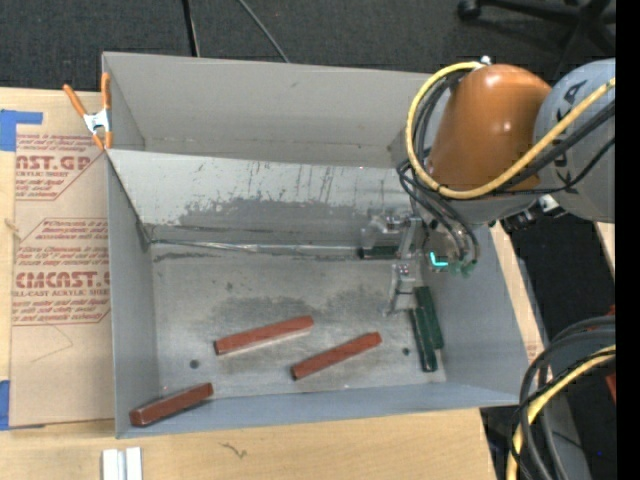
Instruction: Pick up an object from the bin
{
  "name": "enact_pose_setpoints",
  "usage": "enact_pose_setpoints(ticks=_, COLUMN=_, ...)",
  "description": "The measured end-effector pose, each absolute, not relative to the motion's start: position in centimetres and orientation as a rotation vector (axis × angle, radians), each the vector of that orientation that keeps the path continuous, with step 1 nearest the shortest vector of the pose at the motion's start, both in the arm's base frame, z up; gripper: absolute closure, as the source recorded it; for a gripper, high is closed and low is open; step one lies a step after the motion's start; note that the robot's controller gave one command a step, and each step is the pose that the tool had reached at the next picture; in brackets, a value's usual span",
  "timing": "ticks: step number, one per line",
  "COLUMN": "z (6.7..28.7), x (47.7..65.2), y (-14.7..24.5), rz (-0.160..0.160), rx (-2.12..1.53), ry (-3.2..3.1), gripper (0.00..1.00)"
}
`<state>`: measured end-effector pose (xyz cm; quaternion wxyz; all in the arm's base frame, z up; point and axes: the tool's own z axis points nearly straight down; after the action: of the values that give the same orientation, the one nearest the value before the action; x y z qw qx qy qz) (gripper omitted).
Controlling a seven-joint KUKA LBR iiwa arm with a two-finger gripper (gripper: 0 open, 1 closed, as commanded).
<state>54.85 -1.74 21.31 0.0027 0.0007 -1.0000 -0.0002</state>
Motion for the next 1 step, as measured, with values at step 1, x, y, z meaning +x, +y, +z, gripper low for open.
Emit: enact_pose_setpoints(ticks=1, z=6.56, x=53.30, y=7.32, rz=-0.004, rx=0.038, ry=-3.136, gripper=0.00)
